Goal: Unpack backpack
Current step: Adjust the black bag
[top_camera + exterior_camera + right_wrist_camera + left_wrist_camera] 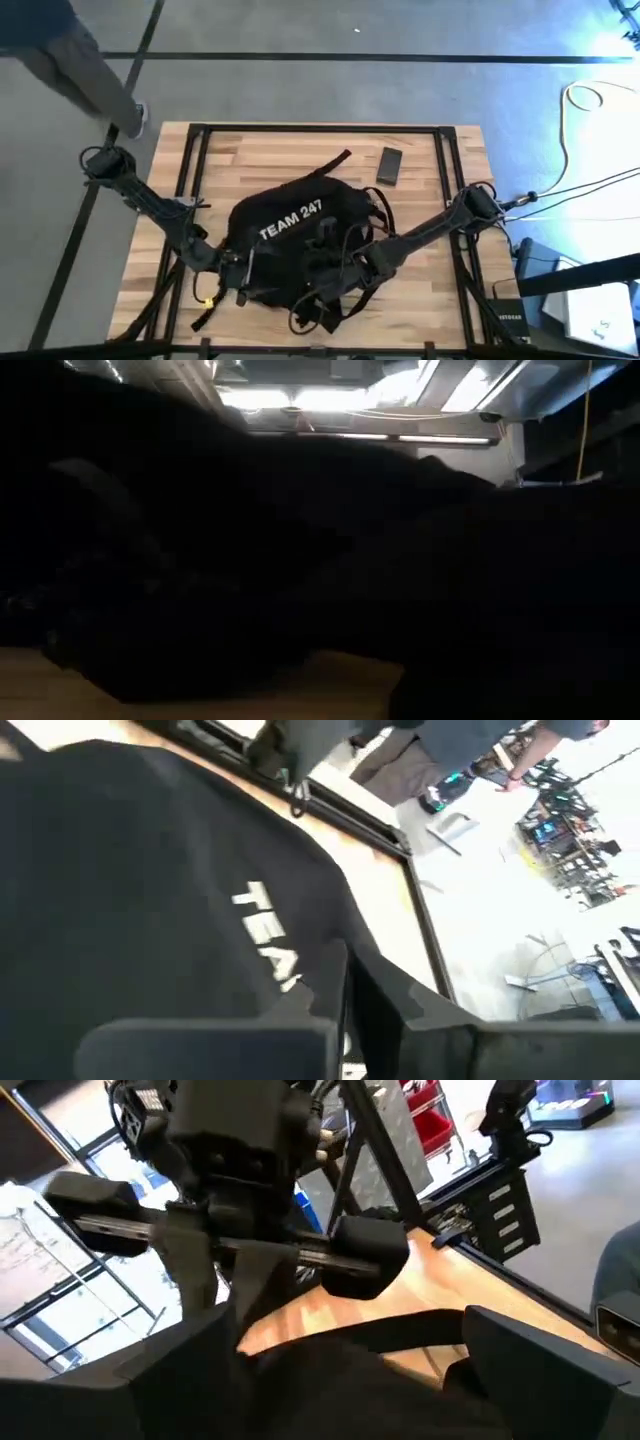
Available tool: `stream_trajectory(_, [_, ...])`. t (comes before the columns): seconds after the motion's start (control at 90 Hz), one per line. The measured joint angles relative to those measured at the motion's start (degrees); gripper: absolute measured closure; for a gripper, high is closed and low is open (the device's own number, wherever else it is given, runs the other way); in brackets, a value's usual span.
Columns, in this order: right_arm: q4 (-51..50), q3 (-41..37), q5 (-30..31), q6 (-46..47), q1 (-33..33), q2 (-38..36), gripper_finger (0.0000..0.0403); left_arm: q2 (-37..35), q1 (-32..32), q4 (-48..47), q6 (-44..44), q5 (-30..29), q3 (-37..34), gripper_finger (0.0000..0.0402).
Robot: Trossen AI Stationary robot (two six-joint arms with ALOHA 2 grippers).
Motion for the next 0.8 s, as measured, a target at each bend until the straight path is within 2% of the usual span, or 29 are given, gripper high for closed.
stream_trajectory(0.178, [-0.30, 1.05, 0.69, -1.62, -0.12, 0.02, 0.0403, 0.03, -1.07, 1.60, -0.24, -0.24, 0.00, 0.0027])
stream_trajectory(0.289, [-1.72, 1.49, -2.19, -1.37, 0.01, 0.02, 0.0403, 0.03, -2.20, 1.57, -1.02, -0.51, 0.20, 0.0027])
stream_trajectory(0.367, [-4.93, 1.49, -4.65, 1.65, 0.34, 0.08, 0.0401, 0.01, -3.58, -2.12, -1.01, -1.30, 0.28, 0.0027])
stream_trajectory(0.411, [-7.74, 1.48, -5.98, 5.06, 0.49, 0.09, 0.0398, 0.01, -4.61, -5.78, -0.63, -4.60, 0.28, 0.0027])
stream_trajectory(0.489, [-13.82, 1.45, -6.08, 12.10, 0.45, 0.11, 0.0383, 0.03, -5.86, -11.22, -4.83, -15.01, 0.26, 0.0027])
stream_trajectory(0.544, [-17.78, 1.42, -4.83, 15.53, 0.15, 0.13, 0.0364, -0.18, -5.46, -12.54, -8.64, -21.10, 0.02, 0.0027])
stream_trajectory(0.6, [-20.86, 1.42, -3.59, 17.79, -0.56, 0.13, 0.0338, -0.56, -4.27, -12.70, -12.53, -24.12, -0.17, 0.0027])
stream_trajectory(0.8, [-25.68, 0.88, -5.42, 19.70, -4.97, 0.13, 0.0200, -2.57, 1.75, -16.76, -24.48, -22.84, -0.17, 0.0027])
